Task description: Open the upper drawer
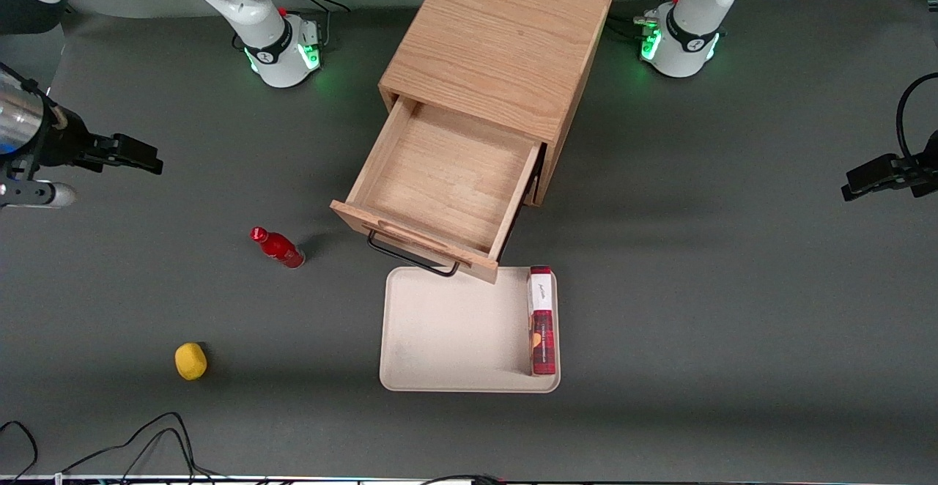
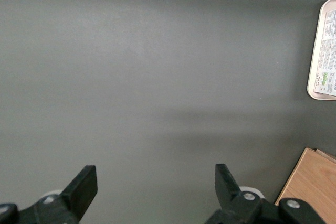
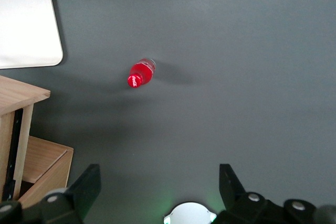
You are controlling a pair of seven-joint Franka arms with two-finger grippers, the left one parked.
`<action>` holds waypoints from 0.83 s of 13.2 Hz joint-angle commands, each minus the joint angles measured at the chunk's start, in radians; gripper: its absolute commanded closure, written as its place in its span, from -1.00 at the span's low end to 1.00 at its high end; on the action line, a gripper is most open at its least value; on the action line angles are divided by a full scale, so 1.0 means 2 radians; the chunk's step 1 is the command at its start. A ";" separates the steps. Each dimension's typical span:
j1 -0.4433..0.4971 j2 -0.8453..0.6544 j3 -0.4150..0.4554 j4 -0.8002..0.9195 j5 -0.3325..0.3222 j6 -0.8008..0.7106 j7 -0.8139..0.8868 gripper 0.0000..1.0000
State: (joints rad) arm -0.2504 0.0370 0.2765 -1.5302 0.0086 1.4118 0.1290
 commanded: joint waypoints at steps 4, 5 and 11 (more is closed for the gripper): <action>0.161 -0.022 -0.186 0.008 0.017 -0.039 -0.035 -1.00; 0.158 -0.023 -0.187 0.008 0.017 -0.039 -0.036 -1.00; 0.137 -0.023 -0.165 0.008 0.016 -0.042 -0.033 -1.00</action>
